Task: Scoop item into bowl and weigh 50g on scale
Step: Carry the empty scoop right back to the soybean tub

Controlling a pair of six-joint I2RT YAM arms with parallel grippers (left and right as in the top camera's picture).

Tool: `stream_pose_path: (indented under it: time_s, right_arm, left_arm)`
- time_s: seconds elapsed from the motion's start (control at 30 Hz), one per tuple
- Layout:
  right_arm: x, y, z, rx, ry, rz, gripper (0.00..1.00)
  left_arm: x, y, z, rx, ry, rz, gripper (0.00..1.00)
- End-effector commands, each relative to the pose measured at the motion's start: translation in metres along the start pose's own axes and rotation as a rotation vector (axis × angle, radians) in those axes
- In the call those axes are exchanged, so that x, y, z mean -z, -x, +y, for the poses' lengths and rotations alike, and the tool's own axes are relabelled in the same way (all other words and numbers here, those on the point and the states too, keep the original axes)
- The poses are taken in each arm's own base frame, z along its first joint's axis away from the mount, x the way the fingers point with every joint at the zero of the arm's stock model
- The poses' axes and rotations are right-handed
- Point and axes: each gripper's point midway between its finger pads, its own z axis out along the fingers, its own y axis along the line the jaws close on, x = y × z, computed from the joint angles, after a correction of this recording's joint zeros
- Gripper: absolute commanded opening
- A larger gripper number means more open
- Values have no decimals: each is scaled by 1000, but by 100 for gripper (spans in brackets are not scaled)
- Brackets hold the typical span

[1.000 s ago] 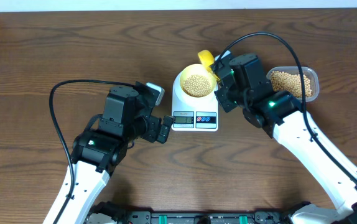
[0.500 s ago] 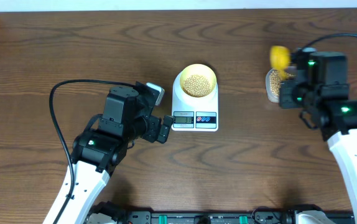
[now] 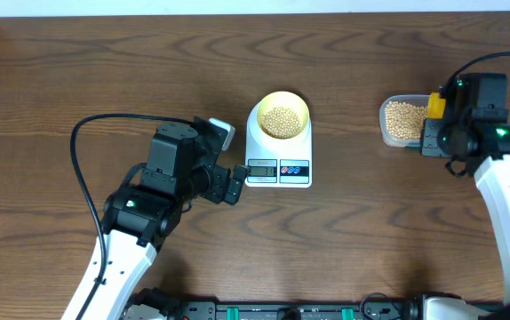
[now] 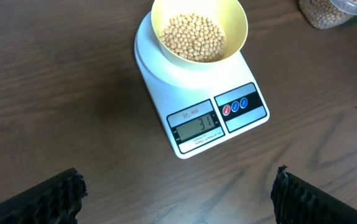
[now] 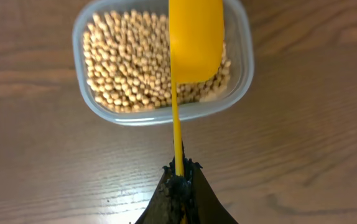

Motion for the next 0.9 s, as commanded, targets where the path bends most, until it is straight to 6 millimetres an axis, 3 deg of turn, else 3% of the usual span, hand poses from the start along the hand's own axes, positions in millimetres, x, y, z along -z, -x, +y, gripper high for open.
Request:
stream_pose_path:
  time_s: [0.0, 0.27, 0.6, 0.87]
  right_arm:
    - [-12, -1, -4, -12, -19, 28, 1]
    - [-35, -2, 6, -50, 90, 74, 1]
    - [-36, -1, -7, -73, 186, 64, 1]
    - [-37, -6, -1, -55, 225, 75, 1]
  left_arm:
    - [0, 1, 3, -4, 10, -5, 98]
    - [0, 1, 3, -4, 10, -4, 98]
    - [0, 1, 3, -4, 10, -5, 98]
    - [0, 1, 3, -4, 10, -5, 98]
